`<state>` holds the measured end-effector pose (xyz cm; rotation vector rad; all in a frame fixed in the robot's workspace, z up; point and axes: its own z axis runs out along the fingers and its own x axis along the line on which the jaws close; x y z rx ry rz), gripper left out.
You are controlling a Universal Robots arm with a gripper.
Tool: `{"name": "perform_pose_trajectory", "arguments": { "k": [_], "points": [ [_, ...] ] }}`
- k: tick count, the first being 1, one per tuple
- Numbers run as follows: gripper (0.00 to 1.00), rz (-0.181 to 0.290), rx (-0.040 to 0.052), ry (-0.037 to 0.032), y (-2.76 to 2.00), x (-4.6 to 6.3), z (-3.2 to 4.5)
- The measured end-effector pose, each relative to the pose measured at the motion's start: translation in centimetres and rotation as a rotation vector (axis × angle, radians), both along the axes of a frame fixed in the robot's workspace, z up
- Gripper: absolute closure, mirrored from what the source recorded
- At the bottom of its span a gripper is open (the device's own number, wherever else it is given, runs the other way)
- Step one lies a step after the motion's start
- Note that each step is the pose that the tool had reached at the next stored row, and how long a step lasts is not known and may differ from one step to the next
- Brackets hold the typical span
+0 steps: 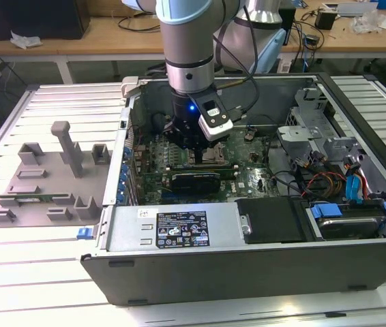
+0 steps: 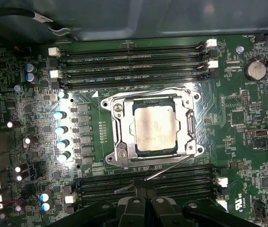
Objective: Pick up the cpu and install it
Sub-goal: 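Install the second cpu locking lever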
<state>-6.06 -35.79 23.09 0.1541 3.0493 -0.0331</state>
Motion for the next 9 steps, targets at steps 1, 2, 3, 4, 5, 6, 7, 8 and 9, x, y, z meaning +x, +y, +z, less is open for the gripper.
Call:
{"name": "perform_pose_trajectory", "arguments": {
  "k": [1, 2, 3, 4, 5, 6, 7, 8, 9],
  "points": [
    [0.89, 0.0, 0.0001, -0.0001, 0.0, 0.0, -0.01],
    [0.89, 0.0, 0.0001, 0.0, 0.0, 0.0, -0.01],
    [0.89, 0.0, 0.0001, 0.0, 0.0, 0.0, -0.02],
    [0.89, 0.0, 0.0001, 0.0, 0.0, 0.0, -0.03],
    [0.89, 0.0, 0.0006, -0.0002, 0.01, 0.0, -0.1],
    [0.89, 0.0, 0.001, 0.0, 0.0, 0.0, -0.2],
    [0.89, 0.0, 0.0025, -0.0001, 0.0, 0.0, -0.35],
    [0.89, 0.0, 0.0029, 0.0, 0.0, 0.0, -0.43],
    [0.89, 0.0, 0.0034, 0.0, 0.0, -0.01, -0.51]
  ]
}}
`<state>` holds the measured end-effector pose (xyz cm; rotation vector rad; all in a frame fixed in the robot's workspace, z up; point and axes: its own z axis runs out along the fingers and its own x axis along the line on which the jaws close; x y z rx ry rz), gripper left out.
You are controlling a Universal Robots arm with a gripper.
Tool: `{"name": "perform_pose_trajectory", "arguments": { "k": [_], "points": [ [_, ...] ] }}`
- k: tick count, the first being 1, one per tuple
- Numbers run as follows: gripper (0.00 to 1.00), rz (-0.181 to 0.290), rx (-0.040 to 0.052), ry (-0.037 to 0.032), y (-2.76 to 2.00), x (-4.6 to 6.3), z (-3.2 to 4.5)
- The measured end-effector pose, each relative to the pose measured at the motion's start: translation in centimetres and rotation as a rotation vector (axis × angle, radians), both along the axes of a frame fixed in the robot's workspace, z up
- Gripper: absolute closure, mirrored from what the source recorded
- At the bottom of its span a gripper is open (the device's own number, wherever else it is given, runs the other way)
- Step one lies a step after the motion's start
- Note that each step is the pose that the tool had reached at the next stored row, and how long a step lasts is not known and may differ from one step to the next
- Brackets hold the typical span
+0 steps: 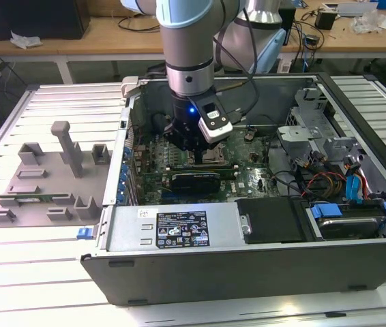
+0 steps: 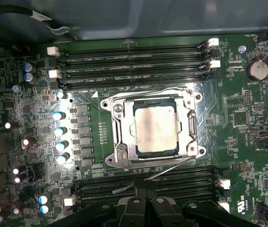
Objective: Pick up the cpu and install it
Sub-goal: 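Install the second cpu locking lever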
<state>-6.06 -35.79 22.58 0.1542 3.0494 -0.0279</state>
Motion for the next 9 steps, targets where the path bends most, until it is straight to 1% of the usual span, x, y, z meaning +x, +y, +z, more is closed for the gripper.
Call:
{"name": "perform_pose_trajectory", "arguments": {
  "k": [9],
  "points": [
    [0.89, 0.0, 0.0011, 0.0001, 0.0, -0.03, -0.39]
  ]
}}
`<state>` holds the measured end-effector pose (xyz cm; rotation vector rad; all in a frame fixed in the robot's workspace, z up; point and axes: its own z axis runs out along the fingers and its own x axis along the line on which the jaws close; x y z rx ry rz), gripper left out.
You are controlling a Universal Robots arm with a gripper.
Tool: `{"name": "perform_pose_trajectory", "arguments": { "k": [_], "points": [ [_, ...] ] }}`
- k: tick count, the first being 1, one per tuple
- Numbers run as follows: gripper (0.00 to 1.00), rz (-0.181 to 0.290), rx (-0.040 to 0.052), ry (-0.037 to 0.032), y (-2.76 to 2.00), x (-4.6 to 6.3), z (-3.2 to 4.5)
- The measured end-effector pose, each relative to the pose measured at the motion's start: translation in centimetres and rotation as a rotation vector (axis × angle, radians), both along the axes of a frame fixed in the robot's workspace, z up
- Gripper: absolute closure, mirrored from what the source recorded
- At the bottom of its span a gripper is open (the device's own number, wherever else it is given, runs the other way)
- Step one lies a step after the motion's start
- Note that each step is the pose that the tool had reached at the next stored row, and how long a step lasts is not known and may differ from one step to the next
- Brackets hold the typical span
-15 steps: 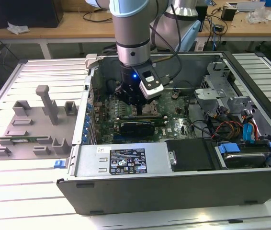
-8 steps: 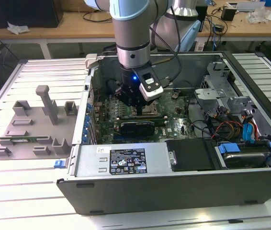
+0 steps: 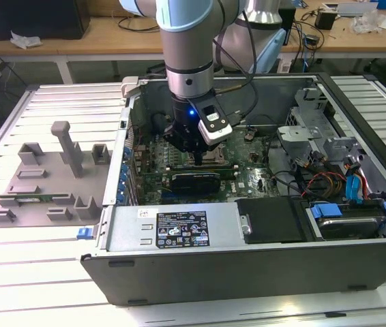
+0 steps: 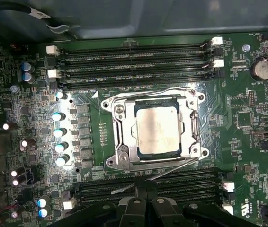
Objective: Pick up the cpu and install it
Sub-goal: 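Install the second cpu locking lever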
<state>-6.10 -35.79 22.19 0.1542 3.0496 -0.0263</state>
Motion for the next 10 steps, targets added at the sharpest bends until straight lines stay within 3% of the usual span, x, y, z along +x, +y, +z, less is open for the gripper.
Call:
{"name": "perform_pose_trajectory", "arguments": {
  "k": [3, 5, 7, 10],
  "points": [
    [0.89, 0.0, 0.001, 0.0, 0.0, -0.01, -0.24],
    [0.89, 0.0, 0.0091, -0.0001, 0.0, -0.04, -0.36],
    [0.89, 0.0, 0.0238, -0.0002, 0.0, -0.2, -0.48],
    [0.89, 0.0, 0.0352, -0.0004, 0.0, -0.48, -0.68]
  ]
}}
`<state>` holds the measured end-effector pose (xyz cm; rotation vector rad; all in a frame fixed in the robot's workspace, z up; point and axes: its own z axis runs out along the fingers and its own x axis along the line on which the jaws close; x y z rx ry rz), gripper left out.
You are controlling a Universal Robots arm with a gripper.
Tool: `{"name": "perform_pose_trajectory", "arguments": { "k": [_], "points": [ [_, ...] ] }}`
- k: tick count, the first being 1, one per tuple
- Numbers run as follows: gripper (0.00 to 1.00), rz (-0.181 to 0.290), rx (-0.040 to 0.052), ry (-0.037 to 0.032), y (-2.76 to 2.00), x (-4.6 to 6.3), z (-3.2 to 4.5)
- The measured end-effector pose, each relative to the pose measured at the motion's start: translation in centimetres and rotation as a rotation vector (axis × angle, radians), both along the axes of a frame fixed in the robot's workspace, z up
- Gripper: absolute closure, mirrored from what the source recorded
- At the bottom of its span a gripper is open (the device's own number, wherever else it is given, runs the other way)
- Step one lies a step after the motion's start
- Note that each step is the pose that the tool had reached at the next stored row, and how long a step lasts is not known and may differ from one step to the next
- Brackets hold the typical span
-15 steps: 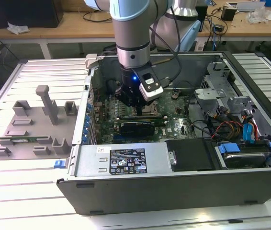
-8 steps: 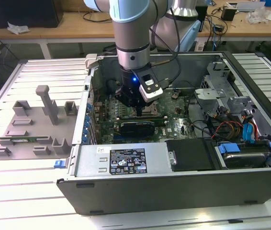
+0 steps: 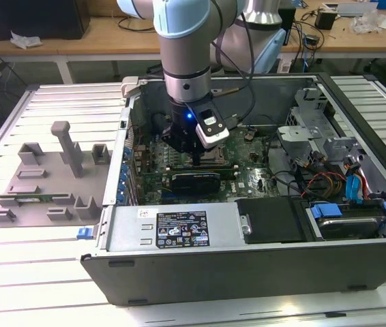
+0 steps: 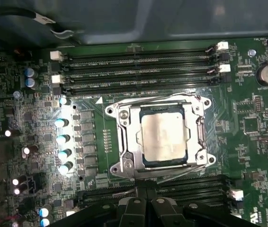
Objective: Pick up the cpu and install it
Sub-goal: 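Install the second cpu locking lever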
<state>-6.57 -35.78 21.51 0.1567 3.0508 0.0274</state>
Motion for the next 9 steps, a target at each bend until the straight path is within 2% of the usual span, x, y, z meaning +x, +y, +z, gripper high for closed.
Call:
{"name": "perform_pose_trajectory", "arguments": {
  "k": [4, 6, 9],
  "points": [
    [0.89, 0.003, 0.0367, 0.0, -0.28, -0.2, -0.23],
    [0.89, 0.007, 0.0704, 0.0, -0.91, -0.4, -0.32],
    [0.89, 0.012, 0.0883, 0.0003, -1.39, -0.6, -0.42]
  ]
}}
